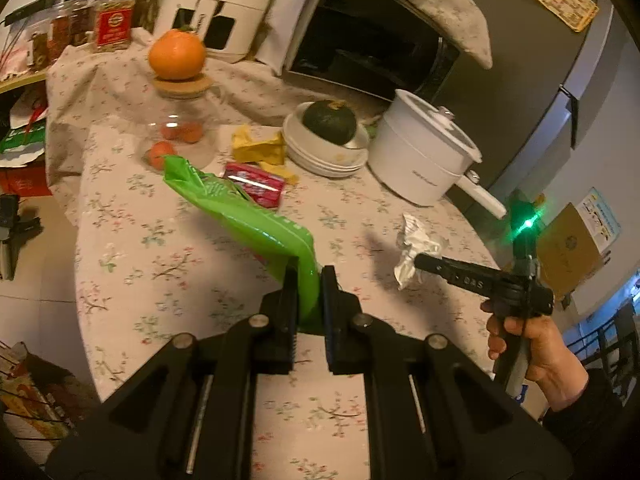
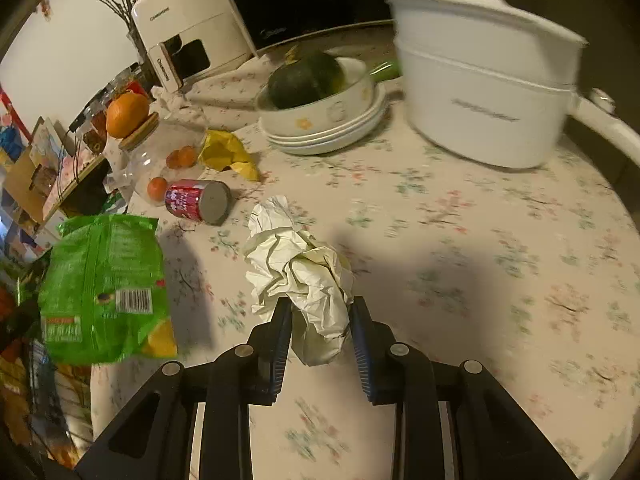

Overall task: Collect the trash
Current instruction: 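Carry the snack bag and crumpled paper over the white bin with both tools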

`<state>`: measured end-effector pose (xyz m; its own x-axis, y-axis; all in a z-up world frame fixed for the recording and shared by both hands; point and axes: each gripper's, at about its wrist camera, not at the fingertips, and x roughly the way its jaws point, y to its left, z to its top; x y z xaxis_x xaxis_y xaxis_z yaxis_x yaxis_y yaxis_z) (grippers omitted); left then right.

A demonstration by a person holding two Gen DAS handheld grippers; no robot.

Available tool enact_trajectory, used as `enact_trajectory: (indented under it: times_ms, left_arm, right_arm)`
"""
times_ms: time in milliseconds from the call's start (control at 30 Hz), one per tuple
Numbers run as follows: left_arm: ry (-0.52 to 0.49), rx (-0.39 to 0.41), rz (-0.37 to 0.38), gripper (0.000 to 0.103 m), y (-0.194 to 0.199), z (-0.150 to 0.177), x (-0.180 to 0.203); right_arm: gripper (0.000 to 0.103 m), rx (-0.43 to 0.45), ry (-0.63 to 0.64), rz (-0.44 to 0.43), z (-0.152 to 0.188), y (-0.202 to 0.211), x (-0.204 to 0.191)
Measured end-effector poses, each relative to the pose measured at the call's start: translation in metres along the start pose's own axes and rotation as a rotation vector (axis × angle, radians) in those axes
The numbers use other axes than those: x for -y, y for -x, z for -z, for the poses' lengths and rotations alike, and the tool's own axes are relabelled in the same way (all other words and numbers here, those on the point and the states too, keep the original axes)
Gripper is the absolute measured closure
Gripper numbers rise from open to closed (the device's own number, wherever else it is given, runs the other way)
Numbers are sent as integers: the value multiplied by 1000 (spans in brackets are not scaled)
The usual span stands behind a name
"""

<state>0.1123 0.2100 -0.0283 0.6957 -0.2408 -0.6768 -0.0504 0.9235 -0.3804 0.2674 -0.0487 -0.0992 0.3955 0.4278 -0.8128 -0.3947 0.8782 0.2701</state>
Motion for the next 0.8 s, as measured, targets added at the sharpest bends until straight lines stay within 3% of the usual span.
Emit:
enact_trajectory:
  times_ms: [567,800]
  left_arm:
    - [-85,-33,166,91,-15,5,82]
    - [-145,-90,244,91,-31,19,123]
  right_arm:
    - [73,73,9,63,64,121,71]
    - [73,40,-61,104,86,153,99]
